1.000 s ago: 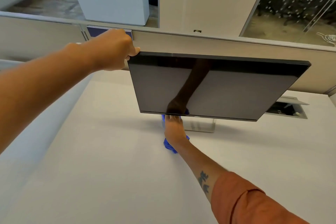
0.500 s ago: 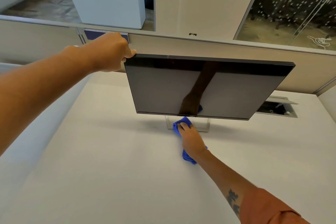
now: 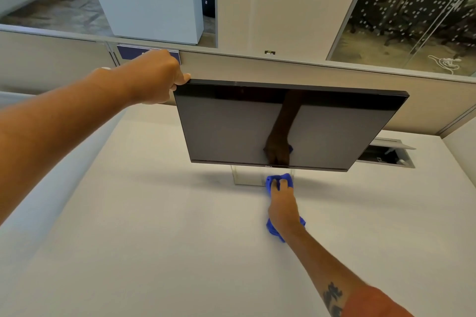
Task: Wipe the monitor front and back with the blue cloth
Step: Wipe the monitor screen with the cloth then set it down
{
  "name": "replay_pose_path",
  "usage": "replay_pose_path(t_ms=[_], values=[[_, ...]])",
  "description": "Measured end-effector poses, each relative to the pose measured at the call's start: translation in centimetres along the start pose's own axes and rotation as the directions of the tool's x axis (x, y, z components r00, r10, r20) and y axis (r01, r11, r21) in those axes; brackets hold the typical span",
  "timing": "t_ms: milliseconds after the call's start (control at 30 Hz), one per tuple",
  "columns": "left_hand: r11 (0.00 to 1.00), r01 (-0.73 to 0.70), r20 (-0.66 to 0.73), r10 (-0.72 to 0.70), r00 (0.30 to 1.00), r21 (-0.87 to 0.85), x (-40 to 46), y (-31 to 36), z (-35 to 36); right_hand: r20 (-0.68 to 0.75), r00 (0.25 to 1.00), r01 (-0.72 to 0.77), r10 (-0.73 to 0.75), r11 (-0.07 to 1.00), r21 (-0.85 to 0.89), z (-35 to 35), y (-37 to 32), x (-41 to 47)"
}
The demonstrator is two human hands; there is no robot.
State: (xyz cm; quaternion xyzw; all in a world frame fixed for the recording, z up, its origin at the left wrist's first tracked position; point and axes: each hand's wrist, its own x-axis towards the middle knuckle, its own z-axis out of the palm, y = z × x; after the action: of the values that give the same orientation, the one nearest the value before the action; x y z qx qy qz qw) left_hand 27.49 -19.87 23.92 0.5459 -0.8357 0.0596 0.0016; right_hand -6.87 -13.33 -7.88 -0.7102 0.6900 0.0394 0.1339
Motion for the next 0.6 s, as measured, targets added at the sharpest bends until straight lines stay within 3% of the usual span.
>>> replay_pose_path(t_ms=[267, 500, 600], values=[[1.0, -0.012, -0.007, 0.012, 1.0, -0.004, 0.1, -0.2, 0.1, 0.024, 0.943, 0.333, -0.333, 0.943, -0.023, 0.3, -7.1, 1.1], [1.0, -0.004, -0.015, 0.004, 1.0, 0.003, 0.1, -0.3, 0.3, 0.014, 0.93, 0.366, -0.366, 0.926, -0.095, -0.8, -10.0, 4.7], [1.0, -0.014, -0.02, 0.014, 1.0, 0.006, 0.1, -0.3, 0.3, 0.076, 0.924, 0.375, -0.375, 0.927, 0.009, -0.9, -10.2, 5.6]])
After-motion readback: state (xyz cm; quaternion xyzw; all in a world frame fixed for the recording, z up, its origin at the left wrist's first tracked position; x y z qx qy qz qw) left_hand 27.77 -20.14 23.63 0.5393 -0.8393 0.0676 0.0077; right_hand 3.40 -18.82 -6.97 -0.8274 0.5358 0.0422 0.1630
